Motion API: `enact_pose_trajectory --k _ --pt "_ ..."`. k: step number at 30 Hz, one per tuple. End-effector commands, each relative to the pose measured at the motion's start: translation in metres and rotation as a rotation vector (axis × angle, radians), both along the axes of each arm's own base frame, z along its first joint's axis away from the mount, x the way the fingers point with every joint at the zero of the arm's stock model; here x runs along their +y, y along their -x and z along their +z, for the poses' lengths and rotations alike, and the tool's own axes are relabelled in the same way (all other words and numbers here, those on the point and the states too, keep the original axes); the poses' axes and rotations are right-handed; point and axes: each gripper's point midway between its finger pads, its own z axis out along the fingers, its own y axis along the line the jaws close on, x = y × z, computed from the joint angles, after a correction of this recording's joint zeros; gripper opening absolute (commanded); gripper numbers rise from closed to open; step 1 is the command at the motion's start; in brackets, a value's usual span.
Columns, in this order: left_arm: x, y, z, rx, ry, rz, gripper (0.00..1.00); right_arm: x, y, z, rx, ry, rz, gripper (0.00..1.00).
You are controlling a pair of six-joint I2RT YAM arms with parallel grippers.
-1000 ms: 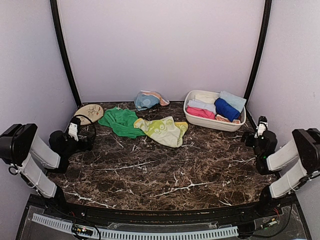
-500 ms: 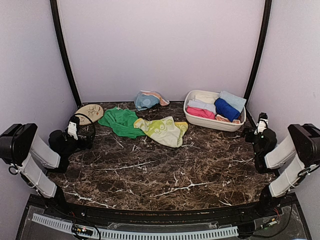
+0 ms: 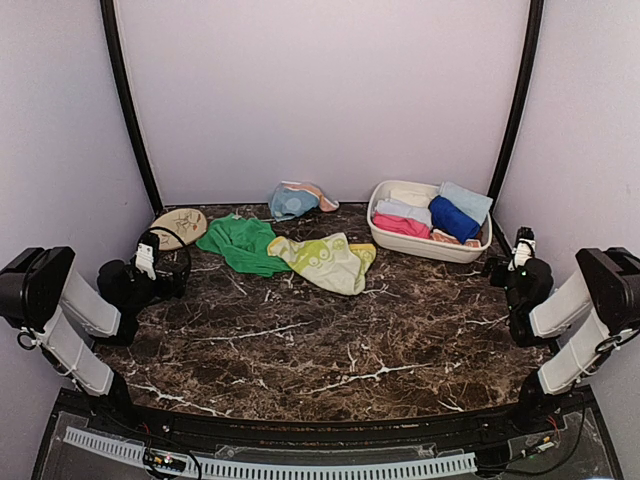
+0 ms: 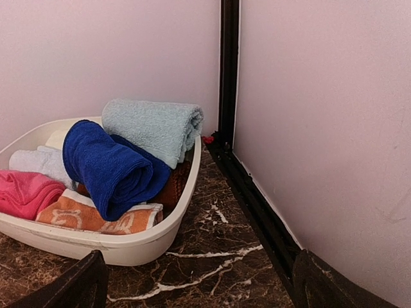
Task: Roll the towels
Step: Reset both arms
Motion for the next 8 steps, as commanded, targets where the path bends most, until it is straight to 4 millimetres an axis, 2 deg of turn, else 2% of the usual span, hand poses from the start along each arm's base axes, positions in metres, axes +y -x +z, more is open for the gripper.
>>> enact_pose_trajectory --k 1,8 --pt "0.0020 -0.0037 0.0115 -0.041 0.005 0.008 0.99 -0.0022 -0.0029 0.0083 -0.031 -0.005 -0.007 1.00" --pt "0.0019 -0.0036 0.0115 -0.041 0.005 0.007 0.99 -0.0023 -0.0019 0.0086 -0.033 -0.004 -0.007 1.00"
